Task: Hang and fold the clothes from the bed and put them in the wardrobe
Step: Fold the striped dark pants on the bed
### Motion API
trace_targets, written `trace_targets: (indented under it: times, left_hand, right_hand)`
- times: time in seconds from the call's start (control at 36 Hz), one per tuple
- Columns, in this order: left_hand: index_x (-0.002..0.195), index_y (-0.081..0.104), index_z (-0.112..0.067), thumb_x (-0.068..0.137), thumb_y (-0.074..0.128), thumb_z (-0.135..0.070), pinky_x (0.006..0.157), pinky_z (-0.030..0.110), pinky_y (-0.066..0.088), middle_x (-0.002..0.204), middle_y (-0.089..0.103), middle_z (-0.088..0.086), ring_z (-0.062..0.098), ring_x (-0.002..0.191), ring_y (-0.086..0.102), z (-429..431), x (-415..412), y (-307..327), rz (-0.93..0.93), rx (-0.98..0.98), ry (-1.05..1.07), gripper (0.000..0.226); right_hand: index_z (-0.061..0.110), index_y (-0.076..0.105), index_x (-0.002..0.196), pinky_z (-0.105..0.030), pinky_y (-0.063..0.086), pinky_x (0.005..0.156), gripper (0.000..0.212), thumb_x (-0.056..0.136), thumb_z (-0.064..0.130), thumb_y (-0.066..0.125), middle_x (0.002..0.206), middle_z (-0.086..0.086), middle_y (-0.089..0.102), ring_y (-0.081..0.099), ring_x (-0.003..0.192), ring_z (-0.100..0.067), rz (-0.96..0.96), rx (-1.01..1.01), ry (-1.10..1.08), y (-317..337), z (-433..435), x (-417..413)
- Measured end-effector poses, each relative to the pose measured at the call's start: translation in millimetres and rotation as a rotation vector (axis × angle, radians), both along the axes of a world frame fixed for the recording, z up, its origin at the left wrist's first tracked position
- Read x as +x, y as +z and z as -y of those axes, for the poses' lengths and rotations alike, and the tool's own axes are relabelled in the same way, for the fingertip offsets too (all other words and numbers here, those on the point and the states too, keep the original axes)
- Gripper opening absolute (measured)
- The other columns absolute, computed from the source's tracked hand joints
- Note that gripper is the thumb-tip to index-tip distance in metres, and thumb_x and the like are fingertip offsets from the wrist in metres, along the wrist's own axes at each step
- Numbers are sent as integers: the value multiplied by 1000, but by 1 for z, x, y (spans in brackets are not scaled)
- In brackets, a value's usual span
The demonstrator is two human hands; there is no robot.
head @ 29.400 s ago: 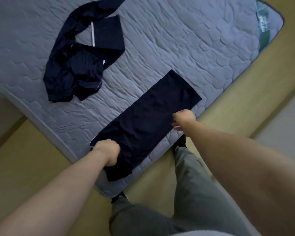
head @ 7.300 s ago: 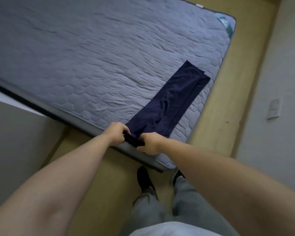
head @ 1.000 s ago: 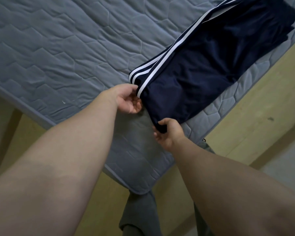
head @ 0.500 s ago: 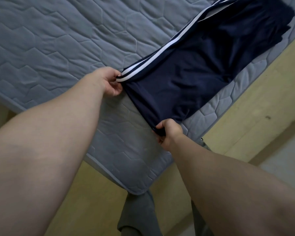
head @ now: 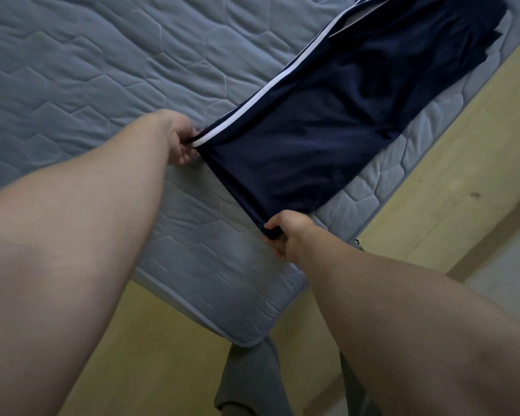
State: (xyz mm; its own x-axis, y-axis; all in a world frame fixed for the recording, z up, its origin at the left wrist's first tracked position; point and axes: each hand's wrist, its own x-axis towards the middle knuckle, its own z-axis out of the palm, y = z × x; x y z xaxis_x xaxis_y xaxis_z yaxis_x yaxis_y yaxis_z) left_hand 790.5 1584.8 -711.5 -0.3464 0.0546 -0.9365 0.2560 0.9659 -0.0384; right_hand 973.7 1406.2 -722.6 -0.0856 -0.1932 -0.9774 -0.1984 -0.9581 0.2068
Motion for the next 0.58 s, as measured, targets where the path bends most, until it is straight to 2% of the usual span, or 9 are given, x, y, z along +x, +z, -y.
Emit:
trace_targets:
  times: [0.08,0.14,0.19,0.28,0.33,0.39,0.44,0.5,0.58]
  left_hand:
    - [61,63,-13,104,34,-5,44,15,46,46,61,-3,7,44,58,-3,4,-4,13,131,241,53]
    - [70,66,-14,94,43,-7,49,18,49,59,66,-2,12,50,62,-1,12,0,45,202,409,34]
    - [77,68,-17,71,52,-11,54,15,49,61,65,-3,14,48,60,6,17,6,118,253,453,18]
    - [108,67,-19,79,53,1,51,16,46,79,65,0,12,57,59,20,20,1,222,323,105,37]
    - [114,63,-17,88,65,1,57,21,49,88,65,1,11,69,59,25,18,-5,98,421,-57,32]
    - [115,64,-12,92,69,-8,62,22,49,89,65,3,12,71,58,26,13,-8,41,457,-87,24]
    - [109,66,-11,94,65,-12,54,20,50,85,66,3,13,67,59,22,10,-9,41,418,-36,15]
    - [91,66,-12,91,63,-9,49,20,47,75,63,2,15,61,57,15,12,-5,25,344,-19,4]
    - [91,67,-6,72,62,5,58,26,43,77,59,8,22,65,52,-1,16,-4,-32,331,-146,22]
  right_hand:
    - [13,57,106,-31,44,59,24,85,3,62,91,-6,68,66,68,-22,-28,2,-2,0,-4,-6]
    - [11,57,112,-31,46,60,27,87,4,62,94,-8,68,66,72,-22,-20,2,27,-2,-7,-9]
    - [10,57,116,-32,48,62,28,89,7,64,99,-9,70,65,74,-22,-24,-13,41,0,-8,-10]
    - [11,58,111,-32,51,65,25,89,14,68,93,-7,70,65,71,-21,-34,-37,53,4,-11,-8]
    - [11,58,101,-27,51,50,18,89,17,69,84,-7,69,66,56,-21,-48,-60,20,7,-14,-4]
    - [11,58,96,-21,46,42,17,89,21,69,84,-5,68,64,50,-19,-51,-65,-31,11,-18,2]
    - [12,60,108,-24,44,49,24,88,21,70,96,-1,68,64,69,-16,-14,-22,-106,11,-23,10]
    - [12,59,120,-26,46,56,35,87,18,71,108,-3,69,65,87,-18,44,28,-227,10,-27,17]
    - [12,61,122,-29,49,63,37,87,19,70,112,-5,71,68,92,-21,72,37,-353,13,-28,24]
